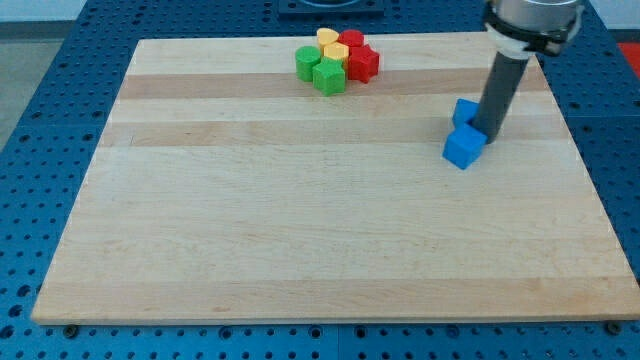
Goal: Point your arm to the green star
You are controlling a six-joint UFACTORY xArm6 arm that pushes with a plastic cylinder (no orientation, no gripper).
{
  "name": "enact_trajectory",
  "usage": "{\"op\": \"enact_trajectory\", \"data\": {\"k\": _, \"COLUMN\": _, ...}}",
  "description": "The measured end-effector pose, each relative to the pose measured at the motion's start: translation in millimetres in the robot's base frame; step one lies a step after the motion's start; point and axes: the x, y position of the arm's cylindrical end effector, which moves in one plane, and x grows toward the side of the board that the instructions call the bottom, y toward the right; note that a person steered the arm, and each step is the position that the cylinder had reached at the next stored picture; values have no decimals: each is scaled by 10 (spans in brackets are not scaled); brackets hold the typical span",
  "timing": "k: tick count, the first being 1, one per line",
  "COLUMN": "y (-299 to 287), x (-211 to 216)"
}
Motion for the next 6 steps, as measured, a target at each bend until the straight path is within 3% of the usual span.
{"op": "enact_trajectory", "data": {"k": 6, "y": -221, "x": -773}}
